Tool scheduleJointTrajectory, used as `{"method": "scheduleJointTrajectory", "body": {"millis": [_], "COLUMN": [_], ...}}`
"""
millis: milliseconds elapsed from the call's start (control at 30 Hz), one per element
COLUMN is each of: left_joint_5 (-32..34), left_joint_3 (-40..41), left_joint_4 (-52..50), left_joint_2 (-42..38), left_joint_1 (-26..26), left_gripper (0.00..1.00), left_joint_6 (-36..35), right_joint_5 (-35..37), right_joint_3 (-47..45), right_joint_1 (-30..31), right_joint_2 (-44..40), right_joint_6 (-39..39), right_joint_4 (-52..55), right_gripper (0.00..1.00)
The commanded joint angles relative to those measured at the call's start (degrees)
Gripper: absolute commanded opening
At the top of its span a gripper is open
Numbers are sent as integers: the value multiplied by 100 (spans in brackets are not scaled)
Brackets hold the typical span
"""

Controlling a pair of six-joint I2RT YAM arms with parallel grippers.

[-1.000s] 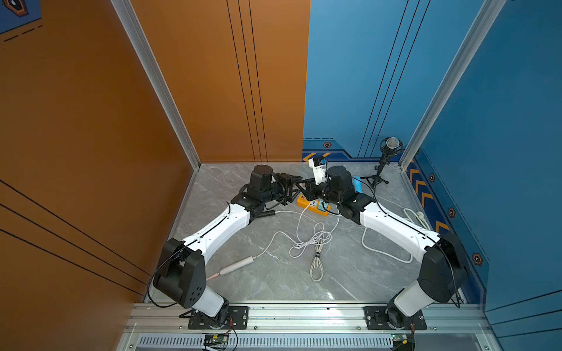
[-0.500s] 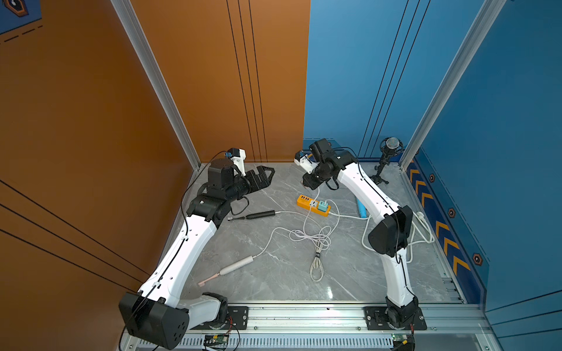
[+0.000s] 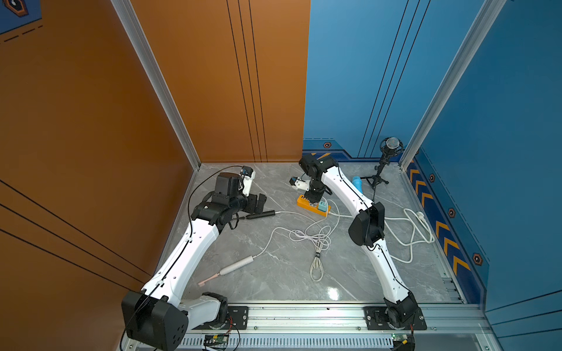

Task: Charge the electric toothbrush
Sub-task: Insert the plug into the socket.

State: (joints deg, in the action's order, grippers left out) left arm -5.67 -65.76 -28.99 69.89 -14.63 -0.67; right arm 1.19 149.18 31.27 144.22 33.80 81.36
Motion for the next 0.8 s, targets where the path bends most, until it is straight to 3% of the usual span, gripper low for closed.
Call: {"method": "scheduleJointTrajectory", "body": {"millis": [0, 367, 767], "left_joint_5": [102, 131, 75], "left_joint_3": [18, 59, 89], "left_joint_4": [-126, -130, -132], "left_joint_2": [2, -89, -94], "left_joint_1": [18, 31, 118], "left_gripper": [98, 98, 98], "left_joint_6": [-207, -195, -124], "right_joint_5": [-199, 34, -468], "right_joint_3": [207, 225, 240], "right_joint_1": [-48, -182, -105], "right_joint_2": [173, 442, 715], "right_joint_6": [158, -337, -199], "right_joint_4": [383, 52, 12], "right_gripper": [14, 13, 14]}}
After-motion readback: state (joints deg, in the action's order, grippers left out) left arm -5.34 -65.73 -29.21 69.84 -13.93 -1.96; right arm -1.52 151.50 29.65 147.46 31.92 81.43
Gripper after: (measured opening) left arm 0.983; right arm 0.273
